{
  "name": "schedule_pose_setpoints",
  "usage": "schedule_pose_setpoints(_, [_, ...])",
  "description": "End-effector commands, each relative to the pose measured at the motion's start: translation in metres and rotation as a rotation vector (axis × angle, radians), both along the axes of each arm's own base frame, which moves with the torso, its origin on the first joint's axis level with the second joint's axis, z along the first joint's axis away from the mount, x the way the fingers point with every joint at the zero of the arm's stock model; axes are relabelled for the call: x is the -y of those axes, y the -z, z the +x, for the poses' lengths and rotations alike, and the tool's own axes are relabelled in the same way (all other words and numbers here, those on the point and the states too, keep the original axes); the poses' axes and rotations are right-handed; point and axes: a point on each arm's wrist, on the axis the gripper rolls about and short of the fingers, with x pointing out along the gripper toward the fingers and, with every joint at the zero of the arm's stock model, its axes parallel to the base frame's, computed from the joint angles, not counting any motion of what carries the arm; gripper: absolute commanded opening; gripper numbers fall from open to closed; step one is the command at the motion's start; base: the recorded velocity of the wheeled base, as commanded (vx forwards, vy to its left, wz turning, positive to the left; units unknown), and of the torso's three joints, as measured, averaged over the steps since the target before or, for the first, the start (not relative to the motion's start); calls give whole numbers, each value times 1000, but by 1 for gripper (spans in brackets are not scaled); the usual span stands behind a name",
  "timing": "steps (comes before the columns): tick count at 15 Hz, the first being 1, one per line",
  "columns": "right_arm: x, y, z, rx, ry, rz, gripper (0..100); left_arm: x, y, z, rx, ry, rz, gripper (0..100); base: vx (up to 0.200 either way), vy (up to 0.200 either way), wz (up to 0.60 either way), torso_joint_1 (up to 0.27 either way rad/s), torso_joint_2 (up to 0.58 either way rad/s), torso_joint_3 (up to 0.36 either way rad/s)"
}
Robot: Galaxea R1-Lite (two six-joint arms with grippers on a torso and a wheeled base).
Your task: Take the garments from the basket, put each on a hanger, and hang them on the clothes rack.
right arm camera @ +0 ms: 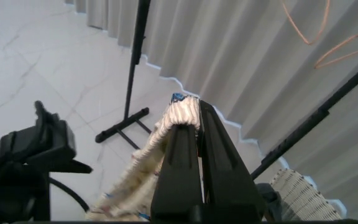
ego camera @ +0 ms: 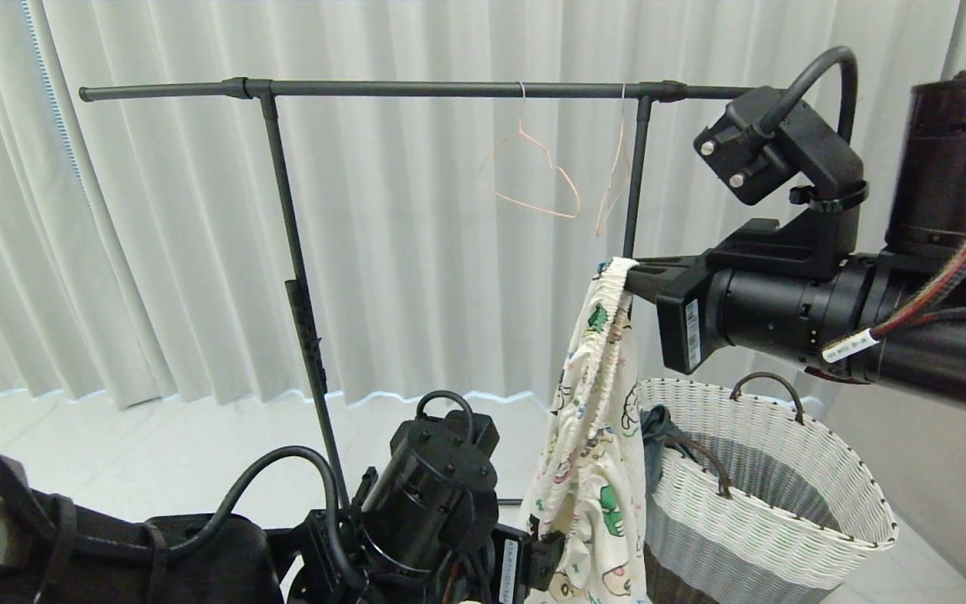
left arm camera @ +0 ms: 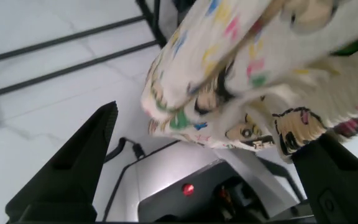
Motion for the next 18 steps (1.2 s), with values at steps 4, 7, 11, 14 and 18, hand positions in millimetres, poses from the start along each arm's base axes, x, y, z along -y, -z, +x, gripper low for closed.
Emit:
schedule_pose_setpoints(4, [36, -5, -9, 0, 104, -11, 0, -10, -7, -11, 47, -37, 22, 100, 0, 0, 0, 0, 0, 0])
schedule_pose_setpoints(7, [64, 2, -18, -45, 162, -65, 0, -16, -27, -19, 106, -45, -23, 0, 0, 0, 0, 0, 0, 0])
schedule_pose_setpoints(11, [105, 6, -42, -124, 233, -142, 0, -41, -69, -33, 324, -67, 7, 0, 0, 0, 0, 0, 0, 0])
schedule_pose_setpoints(14, [116, 1, -55, -102, 229, -116, 0, -61, -132, -45, 343, -37, 58, 0, 0, 0, 0, 0, 0, 0])
schedule_pose_setpoints(18, [116, -34, -55, -22, 227, -30, 0, -63, -211, -44, 372, -50, 14, 0, 0, 0, 0, 0, 0, 0])
